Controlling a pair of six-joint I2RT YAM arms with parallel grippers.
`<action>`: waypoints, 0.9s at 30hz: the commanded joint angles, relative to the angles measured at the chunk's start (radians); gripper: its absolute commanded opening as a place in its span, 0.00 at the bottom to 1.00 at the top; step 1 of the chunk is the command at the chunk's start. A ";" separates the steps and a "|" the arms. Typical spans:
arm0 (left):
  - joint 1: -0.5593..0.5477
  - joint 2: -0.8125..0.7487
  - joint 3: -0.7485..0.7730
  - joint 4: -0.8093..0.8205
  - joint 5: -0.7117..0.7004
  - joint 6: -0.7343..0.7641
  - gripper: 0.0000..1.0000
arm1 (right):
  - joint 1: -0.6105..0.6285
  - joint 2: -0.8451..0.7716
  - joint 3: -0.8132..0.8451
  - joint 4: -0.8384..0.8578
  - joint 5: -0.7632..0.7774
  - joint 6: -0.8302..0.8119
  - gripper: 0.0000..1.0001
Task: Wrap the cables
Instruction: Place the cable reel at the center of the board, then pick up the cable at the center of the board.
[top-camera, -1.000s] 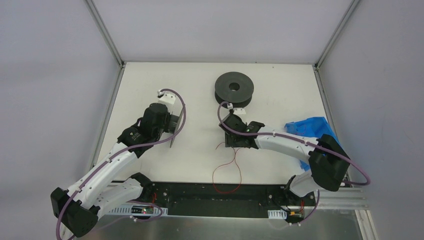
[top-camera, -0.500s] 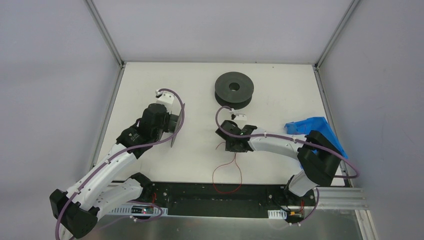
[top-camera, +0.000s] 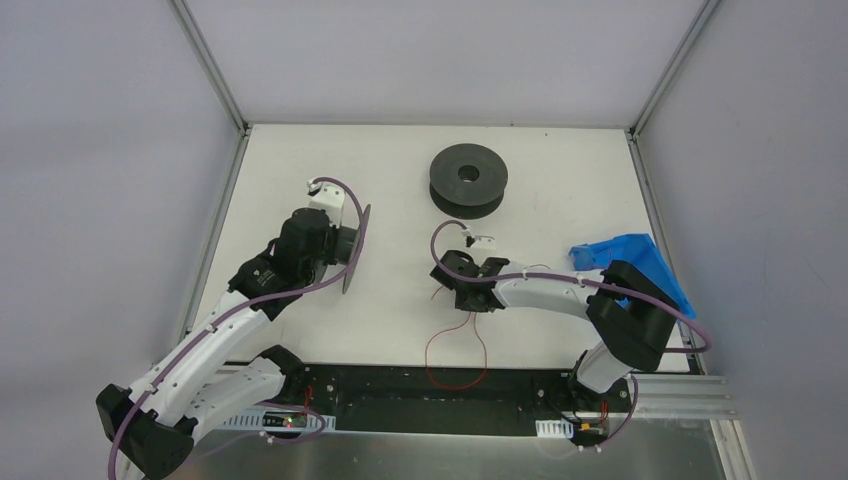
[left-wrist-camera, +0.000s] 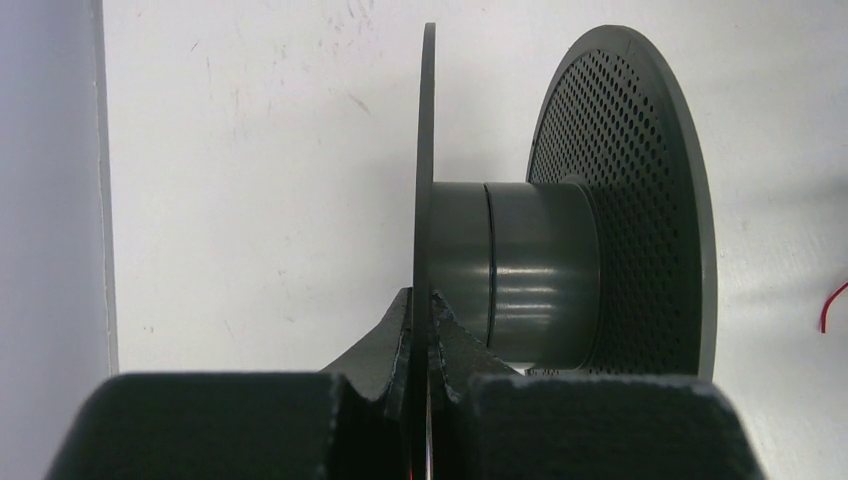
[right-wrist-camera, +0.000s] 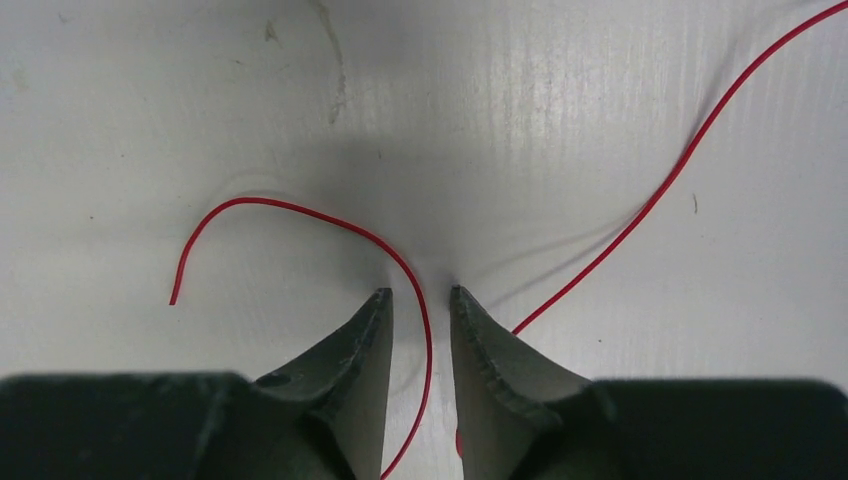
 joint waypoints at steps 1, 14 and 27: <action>-0.009 -0.018 0.006 0.064 0.009 -0.029 0.00 | 0.012 0.028 -0.019 -0.002 0.010 0.033 0.25; -0.009 0.028 0.059 0.064 0.220 -0.081 0.08 | 0.006 -0.232 0.048 0.076 0.152 -0.325 0.00; -0.009 0.069 0.081 0.049 0.303 -0.103 0.14 | 0.001 -0.501 0.075 0.295 0.002 -0.651 0.00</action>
